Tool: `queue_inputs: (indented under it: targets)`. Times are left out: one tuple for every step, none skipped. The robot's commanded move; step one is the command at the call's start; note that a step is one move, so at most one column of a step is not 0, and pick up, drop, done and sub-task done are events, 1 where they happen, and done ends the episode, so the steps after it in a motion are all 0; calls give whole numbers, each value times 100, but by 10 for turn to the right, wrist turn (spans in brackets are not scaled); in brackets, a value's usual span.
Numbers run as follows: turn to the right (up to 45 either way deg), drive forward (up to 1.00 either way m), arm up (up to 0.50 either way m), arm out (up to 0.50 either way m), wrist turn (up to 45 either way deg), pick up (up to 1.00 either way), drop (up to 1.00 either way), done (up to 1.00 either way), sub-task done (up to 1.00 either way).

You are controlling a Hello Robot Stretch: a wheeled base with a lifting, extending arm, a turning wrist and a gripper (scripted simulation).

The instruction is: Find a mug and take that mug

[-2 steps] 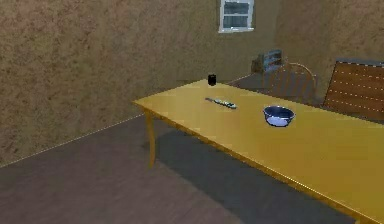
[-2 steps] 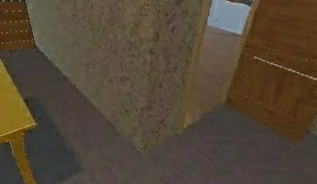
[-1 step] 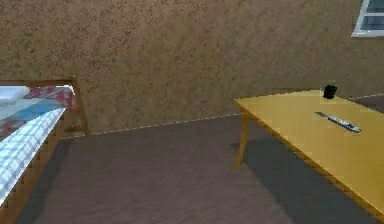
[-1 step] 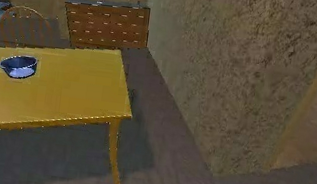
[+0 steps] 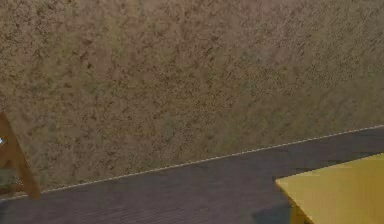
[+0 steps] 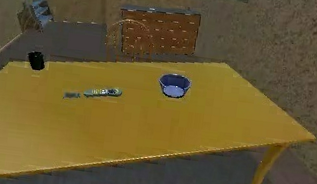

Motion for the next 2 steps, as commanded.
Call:
queue_inputs:
  targets:
    - [0,90,0,0,0,0,0,0,0]
    - [450,0,0,0,0,0,0,0,0]
